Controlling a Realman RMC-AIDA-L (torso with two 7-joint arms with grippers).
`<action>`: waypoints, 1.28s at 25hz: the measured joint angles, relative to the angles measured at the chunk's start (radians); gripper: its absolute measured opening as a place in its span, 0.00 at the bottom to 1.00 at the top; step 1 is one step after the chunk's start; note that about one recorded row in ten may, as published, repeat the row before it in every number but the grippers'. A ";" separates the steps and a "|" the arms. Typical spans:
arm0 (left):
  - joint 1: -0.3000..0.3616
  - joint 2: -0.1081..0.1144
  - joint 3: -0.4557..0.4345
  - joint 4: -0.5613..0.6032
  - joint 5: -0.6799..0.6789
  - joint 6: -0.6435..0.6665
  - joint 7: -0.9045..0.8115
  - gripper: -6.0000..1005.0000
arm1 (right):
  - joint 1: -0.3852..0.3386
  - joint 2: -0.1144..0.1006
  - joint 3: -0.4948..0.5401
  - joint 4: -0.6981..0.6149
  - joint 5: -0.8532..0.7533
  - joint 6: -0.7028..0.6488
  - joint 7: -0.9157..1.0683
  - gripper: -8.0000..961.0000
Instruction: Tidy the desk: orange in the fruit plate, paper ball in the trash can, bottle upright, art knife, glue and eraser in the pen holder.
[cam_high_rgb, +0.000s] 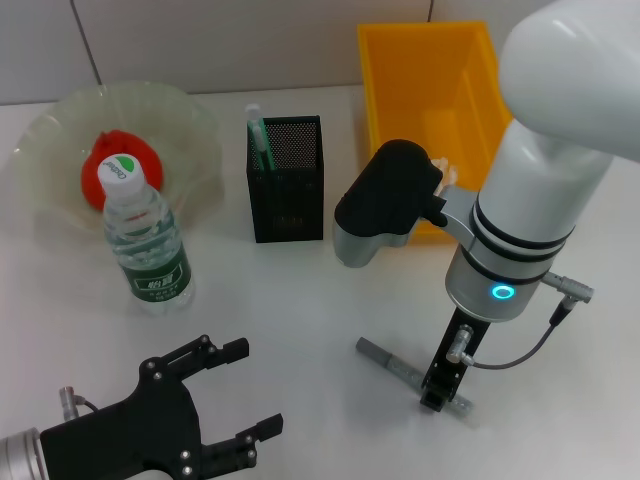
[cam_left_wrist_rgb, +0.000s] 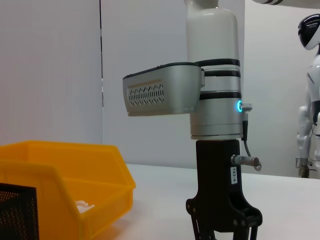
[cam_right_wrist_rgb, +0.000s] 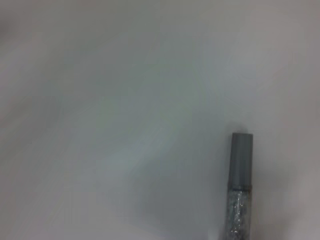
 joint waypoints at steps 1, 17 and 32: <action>0.000 0.000 0.000 0.000 0.000 0.000 0.000 0.80 | 0.000 0.000 0.000 0.000 0.000 0.000 0.000 0.41; 0.001 0.000 0.002 0.000 0.000 0.000 0.002 0.80 | 0.022 -0.001 -0.024 0.021 0.012 -0.005 -0.006 0.16; -0.004 0.000 -0.003 0.004 0.000 0.007 -0.003 0.80 | -0.118 -0.011 -0.014 -0.561 -0.368 -0.178 -0.177 0.15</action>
